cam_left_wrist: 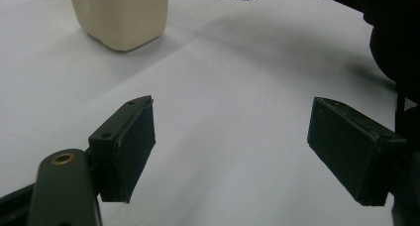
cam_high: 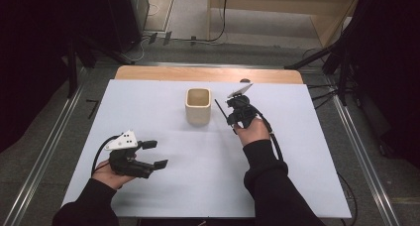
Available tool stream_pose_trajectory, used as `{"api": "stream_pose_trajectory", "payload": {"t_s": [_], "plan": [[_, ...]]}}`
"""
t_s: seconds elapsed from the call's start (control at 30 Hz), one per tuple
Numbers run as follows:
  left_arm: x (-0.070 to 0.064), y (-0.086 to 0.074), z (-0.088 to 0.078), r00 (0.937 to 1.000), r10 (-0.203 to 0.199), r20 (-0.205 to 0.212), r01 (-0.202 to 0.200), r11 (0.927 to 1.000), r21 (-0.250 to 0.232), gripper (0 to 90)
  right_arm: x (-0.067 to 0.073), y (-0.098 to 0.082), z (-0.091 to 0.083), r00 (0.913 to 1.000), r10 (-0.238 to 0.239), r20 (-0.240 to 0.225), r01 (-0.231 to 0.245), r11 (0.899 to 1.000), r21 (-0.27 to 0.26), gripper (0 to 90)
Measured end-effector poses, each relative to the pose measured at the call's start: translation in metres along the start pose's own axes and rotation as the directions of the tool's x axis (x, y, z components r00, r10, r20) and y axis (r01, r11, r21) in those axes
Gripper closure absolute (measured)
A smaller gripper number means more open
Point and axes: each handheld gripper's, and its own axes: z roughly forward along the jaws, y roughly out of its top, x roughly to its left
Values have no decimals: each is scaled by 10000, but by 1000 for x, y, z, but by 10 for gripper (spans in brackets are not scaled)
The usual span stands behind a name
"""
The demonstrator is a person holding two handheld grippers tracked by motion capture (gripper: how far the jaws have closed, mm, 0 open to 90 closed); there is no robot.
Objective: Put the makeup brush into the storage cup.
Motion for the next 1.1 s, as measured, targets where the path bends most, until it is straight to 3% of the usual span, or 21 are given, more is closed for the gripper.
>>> {"api": "stream_pose_trajectory", "payload": {"t_s": [0.2, 0.43, 0.67, 1.1], "plan": [[0, 0, 0, 10000, -22, -4, 22, 10000, 4, 189, -9, -5, -11, 9989, 111, -461, -123, 9996, -253, 873], [0, 0, 1, 10000, -37, -4, 37, 10000, 21, 189, -18, -18, -27, 9973, -383, -623, 350, 9979, -542, 873], [0, 0, 1, 10000, -41, -3, 41, 10000, 44, 189, -24, -29, -38, 9939, -434, -1018, 350, 9960, -827, 872], [0, 0, 2, 10000, -23, 10, 23, 9999, 105, 189, -42, -56, -48, 9752, -492, -2157, 241, 9928, -1174, 872]]}}
